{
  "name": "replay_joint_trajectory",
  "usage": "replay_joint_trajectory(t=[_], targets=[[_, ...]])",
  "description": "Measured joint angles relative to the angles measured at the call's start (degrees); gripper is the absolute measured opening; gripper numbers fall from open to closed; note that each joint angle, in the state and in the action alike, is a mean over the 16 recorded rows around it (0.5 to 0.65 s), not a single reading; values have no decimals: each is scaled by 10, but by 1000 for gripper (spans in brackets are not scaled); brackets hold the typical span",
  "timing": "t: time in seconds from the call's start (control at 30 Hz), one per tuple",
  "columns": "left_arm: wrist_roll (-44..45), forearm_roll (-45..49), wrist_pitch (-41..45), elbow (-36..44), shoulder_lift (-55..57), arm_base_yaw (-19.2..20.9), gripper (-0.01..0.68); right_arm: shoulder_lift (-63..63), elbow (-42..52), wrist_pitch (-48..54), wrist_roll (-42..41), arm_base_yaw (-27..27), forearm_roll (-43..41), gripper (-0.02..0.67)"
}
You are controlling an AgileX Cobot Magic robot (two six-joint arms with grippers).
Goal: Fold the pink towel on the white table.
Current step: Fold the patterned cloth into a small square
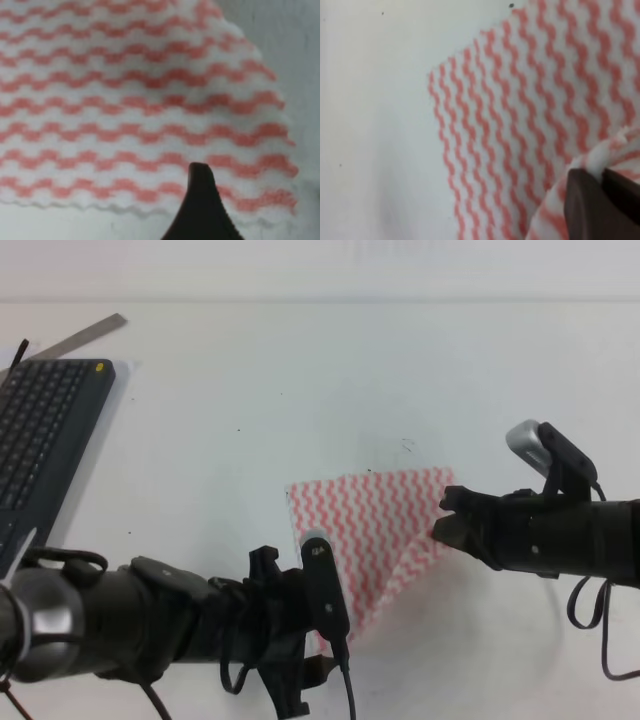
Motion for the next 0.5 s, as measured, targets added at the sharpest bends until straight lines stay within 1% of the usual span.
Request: replay_joint_trajectory(t=[0.2,0.5], targets=[[32,-24,5,0,2,0,46,8,-8,8,0,-2,0,-1],[62,-46,14,0,2,0,45,8,-17,17,0,-20,0,-1]])
